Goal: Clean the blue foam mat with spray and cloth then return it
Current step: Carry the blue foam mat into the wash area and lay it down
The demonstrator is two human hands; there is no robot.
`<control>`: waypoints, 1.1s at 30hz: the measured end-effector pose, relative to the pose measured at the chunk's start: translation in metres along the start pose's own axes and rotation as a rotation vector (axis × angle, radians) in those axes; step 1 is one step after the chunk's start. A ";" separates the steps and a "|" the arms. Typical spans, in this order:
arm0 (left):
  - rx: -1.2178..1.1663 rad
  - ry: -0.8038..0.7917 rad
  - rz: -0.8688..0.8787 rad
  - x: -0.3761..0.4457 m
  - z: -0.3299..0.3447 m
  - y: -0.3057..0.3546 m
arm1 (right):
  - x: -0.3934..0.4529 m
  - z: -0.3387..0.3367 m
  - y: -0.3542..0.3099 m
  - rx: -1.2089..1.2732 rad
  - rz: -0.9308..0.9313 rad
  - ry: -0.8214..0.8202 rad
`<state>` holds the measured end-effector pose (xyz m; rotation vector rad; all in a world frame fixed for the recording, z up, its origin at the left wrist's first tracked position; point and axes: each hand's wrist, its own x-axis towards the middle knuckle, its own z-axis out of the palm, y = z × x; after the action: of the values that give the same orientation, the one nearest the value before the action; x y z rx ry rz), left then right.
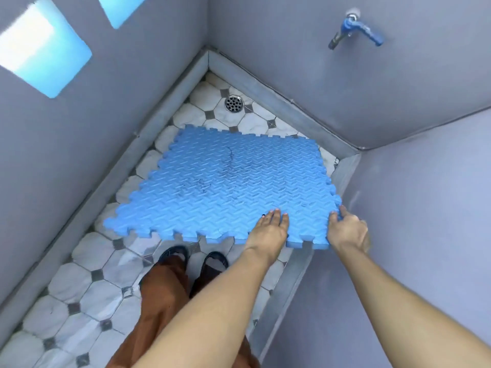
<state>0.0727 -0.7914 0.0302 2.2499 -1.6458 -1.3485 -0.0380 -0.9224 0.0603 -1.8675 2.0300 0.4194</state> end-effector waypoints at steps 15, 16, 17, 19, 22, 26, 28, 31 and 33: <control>0.259 -0.170 0.112 0.104 0.045 -0.100 | 0.069 0.136 0.011 0.126 0.222 -0.116; 0.265 -0.180 0.117 0.110 0.052 -0.110 | 0.072 0.150 0.011 0.147 0.239 -0.126; 0.274 -0.193 0.122 0.117 0.063 -0.122 | 0.074 0.167 0.011 0.167 0.254 -0.136; 0.276 -0.224 0.140 0.131 0.085 -0.147 | 0.078 0.203 0.012 0.192 0.287 -0.146; 0.180 -0.267 0.113 0.152 0.109 -0.189 | 0.080 0.256 0.016 0.226 0.335 -0.147; 0.318 -0.224 -0.190 0.175 0.137 -0.243 | 0.086 0.322 0.025 0.267 0.352 -0.103; 0.342 -0.182 -0.414 0.181 0.151 -0.268 | 0.095 0.348 0.029 0.274 0.350 -0.077; 0.224 -0.153 -0.653 0.184 0.169 -0.300 | 0.110 0.377 0.036 0.253 0.331 -0.091; 0.173 -0.137 -0.687 0.189 0.184 -0.317 | 0.116 0.393 0.041 0.215 0.307 -0.107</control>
<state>0.2011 -0.7238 -0.3561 3.0602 -1.0729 -1.5412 -0.0648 -0.8489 -0.3438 -1.3857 2.1965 0.3534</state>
